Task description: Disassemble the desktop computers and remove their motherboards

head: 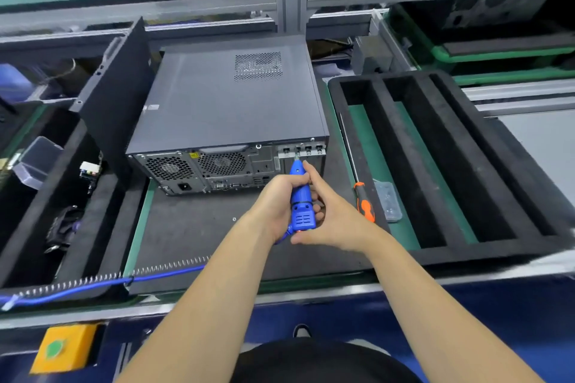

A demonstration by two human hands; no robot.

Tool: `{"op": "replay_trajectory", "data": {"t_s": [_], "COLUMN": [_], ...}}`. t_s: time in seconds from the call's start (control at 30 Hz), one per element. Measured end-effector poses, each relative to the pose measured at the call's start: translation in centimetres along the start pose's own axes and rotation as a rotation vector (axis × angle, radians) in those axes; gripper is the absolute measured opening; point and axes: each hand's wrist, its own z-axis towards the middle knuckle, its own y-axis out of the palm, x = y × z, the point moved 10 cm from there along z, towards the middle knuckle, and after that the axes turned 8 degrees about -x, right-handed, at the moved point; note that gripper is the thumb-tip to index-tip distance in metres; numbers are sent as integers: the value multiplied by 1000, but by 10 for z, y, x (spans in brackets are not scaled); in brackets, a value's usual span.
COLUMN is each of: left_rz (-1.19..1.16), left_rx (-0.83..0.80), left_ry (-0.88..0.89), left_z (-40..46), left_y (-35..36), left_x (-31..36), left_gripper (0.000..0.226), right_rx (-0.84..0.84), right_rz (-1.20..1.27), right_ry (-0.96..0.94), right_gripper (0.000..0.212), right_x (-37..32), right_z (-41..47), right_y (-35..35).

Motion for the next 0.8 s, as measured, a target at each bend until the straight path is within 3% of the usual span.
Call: {"op": "replay_trajectory", "data": {"t_s": [0.8], "left_rz": [77], "left_rx": [-81], "left_ry": [-38], "left_z": [-1], "left_y": [7], "left_x": [3], "left_gripper": [17], "right_rx": [123], "right_rz": [-72], "right_ry": [33], "right_gripper": [127], "right_x": [-5], "right_z": [-12], "right_y": [-4]}}
